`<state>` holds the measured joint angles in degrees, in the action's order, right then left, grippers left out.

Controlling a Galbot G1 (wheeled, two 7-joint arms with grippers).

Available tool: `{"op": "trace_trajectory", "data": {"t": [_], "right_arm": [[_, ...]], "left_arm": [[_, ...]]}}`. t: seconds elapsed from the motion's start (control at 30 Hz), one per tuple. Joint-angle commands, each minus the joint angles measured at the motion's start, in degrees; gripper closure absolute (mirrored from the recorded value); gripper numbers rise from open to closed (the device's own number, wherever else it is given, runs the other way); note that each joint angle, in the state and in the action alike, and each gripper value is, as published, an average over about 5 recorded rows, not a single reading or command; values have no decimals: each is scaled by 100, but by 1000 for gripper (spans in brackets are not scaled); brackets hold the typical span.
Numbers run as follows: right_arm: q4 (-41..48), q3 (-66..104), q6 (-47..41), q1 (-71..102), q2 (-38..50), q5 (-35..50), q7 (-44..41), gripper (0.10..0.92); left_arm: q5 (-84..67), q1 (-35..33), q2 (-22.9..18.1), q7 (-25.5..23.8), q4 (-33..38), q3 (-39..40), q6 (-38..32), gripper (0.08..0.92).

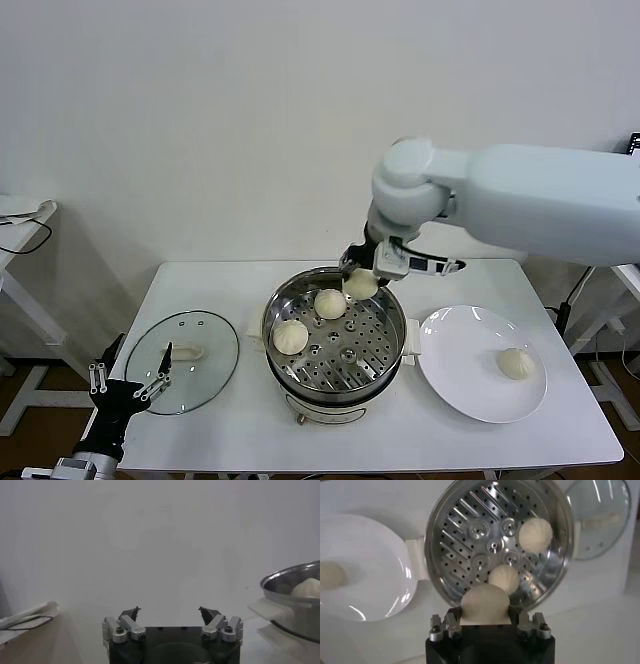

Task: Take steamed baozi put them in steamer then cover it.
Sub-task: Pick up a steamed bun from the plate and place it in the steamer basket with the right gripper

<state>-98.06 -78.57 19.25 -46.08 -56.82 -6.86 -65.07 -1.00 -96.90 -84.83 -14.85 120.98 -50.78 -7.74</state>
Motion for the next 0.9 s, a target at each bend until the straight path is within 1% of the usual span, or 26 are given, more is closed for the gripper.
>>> {"op": "trace_trajectory", "data": {"t": [0.03,0.4,0.9], "right_arm": [[-30,-30,250,586,-431,-320,165,389],[-462,-153,0,552,-471,151,159,389],[-620,-303,-44,796,-345,149,-12,389]], "left_arm": [[-11,8,-8,-20,-63,-90,-12,177],[-25,76,-7,-45,-153,-185,-6,177],[-27,136,-13,-58,-281,-213,-4,177]]}}
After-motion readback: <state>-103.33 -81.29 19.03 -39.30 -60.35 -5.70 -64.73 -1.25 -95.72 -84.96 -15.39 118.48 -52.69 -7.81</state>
